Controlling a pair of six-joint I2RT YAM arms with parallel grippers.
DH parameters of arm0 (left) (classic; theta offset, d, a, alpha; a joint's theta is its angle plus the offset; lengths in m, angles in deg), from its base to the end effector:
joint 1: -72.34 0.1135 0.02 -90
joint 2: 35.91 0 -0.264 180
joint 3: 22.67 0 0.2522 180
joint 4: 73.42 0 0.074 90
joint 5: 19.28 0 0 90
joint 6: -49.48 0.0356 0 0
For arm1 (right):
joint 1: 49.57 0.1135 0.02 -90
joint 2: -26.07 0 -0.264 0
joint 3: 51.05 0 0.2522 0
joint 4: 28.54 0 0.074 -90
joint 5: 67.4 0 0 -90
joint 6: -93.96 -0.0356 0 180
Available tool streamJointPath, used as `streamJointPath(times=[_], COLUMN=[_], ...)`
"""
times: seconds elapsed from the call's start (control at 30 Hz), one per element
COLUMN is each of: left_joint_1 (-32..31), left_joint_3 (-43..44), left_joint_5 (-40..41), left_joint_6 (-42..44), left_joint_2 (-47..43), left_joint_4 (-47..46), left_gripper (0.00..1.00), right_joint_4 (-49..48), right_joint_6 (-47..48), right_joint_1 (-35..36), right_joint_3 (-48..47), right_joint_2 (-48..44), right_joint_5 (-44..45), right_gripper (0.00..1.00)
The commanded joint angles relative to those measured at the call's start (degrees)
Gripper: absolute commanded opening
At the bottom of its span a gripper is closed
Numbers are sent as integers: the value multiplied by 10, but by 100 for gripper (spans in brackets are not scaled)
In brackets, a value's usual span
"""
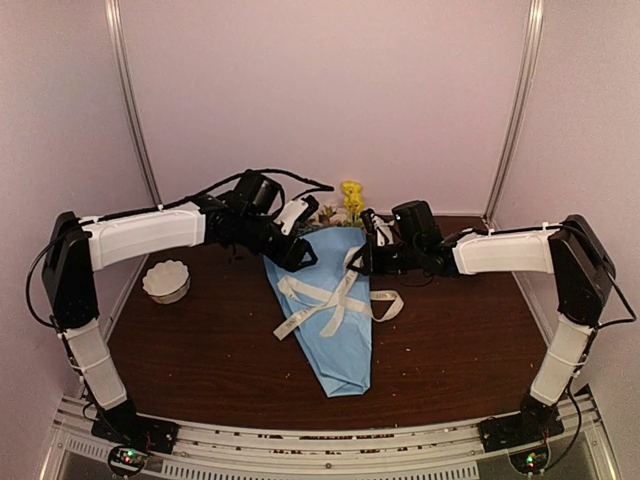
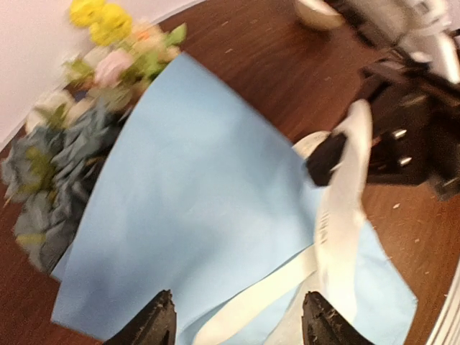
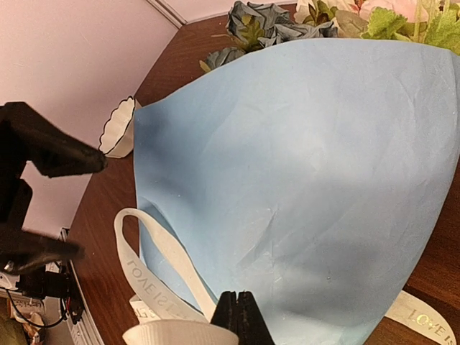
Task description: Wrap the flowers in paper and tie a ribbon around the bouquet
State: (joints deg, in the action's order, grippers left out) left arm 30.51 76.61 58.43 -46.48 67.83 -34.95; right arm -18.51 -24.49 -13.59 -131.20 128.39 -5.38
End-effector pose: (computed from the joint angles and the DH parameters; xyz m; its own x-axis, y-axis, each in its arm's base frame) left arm 0.3033 -0.2816 0.2762 -0.5845 0.3870 -0.7132 0.7109 0.6679 -0.2202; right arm 0.3132 0.2480 0.2201 -0.7794 -0.0459 -0.6249 -0.5332 0.5724 0.6229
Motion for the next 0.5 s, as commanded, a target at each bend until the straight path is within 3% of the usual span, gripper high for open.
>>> streamJointPath(times=[0.0, 0.13, 0.23, 0.3, 0.37, 0.47], left_joint_1=[24, 24, 24, 24, 24, 24], left_joint_3=[-42, -48, -47, -47, -48, -58], left_joint_5=[96, 59, 42, 42, 38, 30], left_joint_6=[-24, -14, -7, -3, 1, 6], left_joint_2=[-8, 13, 27, 33, 33, 18], left_joint_4=[84, 83, 81, 80, 78, 79], left_gripper=[66, 66, 58, 47, 25, 1], right_joint_4=[4, 6, 9, 20, 35, 49], right_joint_6=[3, 0, 1, 7, 16, 20], right_joint_1=[-2, -2, -2, -2, -2, -5], right_joint_3=[-2, -9, -18, -30, -48, -69], right_joint_2=[-17, -11, -7, -2, 6, 21], right_joint_5=[12, 11, 12, 15, 16, 19], right_gripper=[0, 0, 0, 0, 0, 0])
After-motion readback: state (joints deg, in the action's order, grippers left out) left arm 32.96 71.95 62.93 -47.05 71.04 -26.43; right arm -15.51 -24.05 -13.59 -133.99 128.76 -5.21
